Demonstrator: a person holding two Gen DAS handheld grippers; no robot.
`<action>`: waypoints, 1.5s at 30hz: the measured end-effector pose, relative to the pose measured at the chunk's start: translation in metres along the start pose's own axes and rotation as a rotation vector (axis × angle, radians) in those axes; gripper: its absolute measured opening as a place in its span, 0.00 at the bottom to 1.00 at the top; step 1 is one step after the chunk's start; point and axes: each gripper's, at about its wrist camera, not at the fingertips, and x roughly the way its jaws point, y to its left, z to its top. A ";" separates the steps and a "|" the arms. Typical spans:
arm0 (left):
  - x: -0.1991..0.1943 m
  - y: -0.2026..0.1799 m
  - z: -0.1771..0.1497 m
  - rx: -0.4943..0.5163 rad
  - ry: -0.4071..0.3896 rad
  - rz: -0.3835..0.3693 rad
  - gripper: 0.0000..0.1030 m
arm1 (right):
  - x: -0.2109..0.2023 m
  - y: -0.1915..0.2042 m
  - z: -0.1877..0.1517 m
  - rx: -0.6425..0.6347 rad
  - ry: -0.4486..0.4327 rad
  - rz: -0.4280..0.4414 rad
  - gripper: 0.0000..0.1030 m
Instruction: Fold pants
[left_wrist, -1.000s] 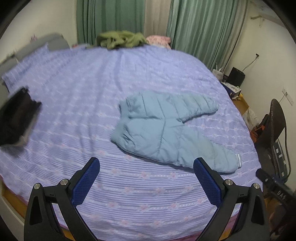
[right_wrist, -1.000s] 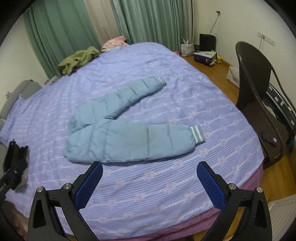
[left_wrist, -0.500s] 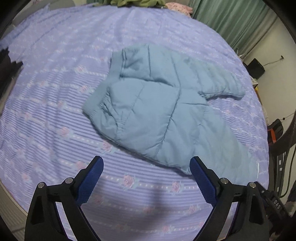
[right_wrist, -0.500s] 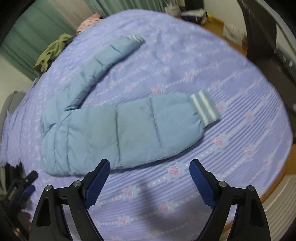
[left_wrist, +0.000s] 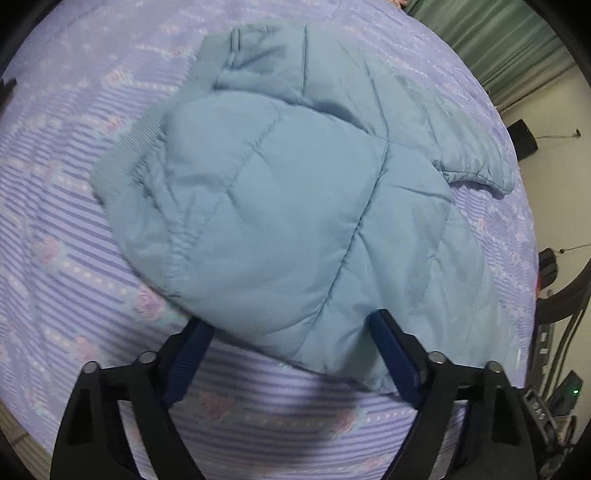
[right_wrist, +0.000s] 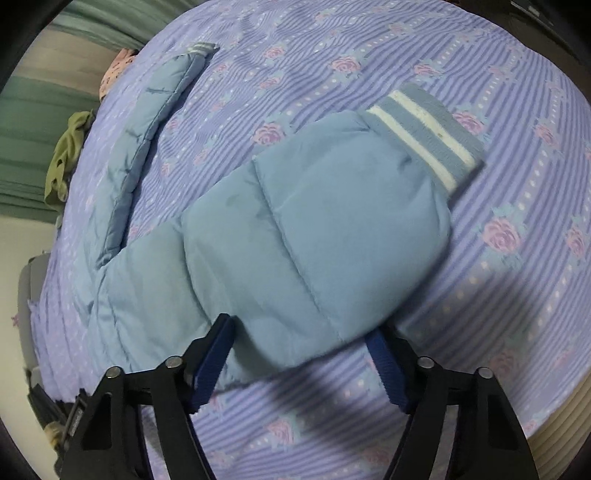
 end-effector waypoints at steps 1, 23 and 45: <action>0.003 0.000 0.001 -0.007 0.006 -0.008 0.73 | 0.002 0.002 0.002 -0.004 -0.001 0.000 0.63; -0.082 -0.003 -0.007 0.075 -0.101 0.025 0.10 | -0.100 0.050 0.005 -0.336 -0.102 -0.018 0.11; -0.131 -0.023 -0.013 0.040 -0.150 0.027 0.09 | -0.146 0.081 0.030 -0.401 -0.141 0.040 0.10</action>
